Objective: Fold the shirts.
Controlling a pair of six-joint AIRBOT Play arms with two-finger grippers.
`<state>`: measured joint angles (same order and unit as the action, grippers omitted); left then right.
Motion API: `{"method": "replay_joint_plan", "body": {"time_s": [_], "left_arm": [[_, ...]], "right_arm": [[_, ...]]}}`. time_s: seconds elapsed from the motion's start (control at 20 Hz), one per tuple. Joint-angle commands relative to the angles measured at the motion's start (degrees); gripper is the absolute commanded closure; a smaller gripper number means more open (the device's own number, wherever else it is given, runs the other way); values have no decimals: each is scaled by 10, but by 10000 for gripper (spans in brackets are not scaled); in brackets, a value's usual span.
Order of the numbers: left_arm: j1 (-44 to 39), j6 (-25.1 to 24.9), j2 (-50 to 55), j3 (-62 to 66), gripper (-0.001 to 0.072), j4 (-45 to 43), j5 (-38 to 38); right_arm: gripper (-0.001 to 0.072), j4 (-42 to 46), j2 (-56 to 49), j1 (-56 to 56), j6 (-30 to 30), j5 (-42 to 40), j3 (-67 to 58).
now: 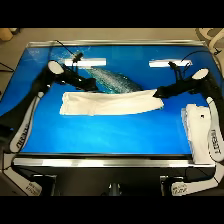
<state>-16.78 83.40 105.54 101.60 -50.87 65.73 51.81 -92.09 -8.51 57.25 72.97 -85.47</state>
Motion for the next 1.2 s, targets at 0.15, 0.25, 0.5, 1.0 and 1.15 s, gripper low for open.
{"method": "replay_joint_plan", "body": {"time_s": [0.15,0.25,0.5,1.0,1.15], "left_arm": [[-127,16,124,1,680,243,-127],[-163,15,147,1,681,305,-168],[-209,-16,155,3,683,389,-241],[36,-181,-126,2,683,206,-139],[129,-181,-214,2,682,206,-114]], "right_arm": [[691,-4,198,1,22,62,0],[691,-4,245,1,40,79,0],[691,-1,287,1,62,93,0],[691,-130,89,145,46,-106,0],[691,-156,13,233,45,-180,0]]}}
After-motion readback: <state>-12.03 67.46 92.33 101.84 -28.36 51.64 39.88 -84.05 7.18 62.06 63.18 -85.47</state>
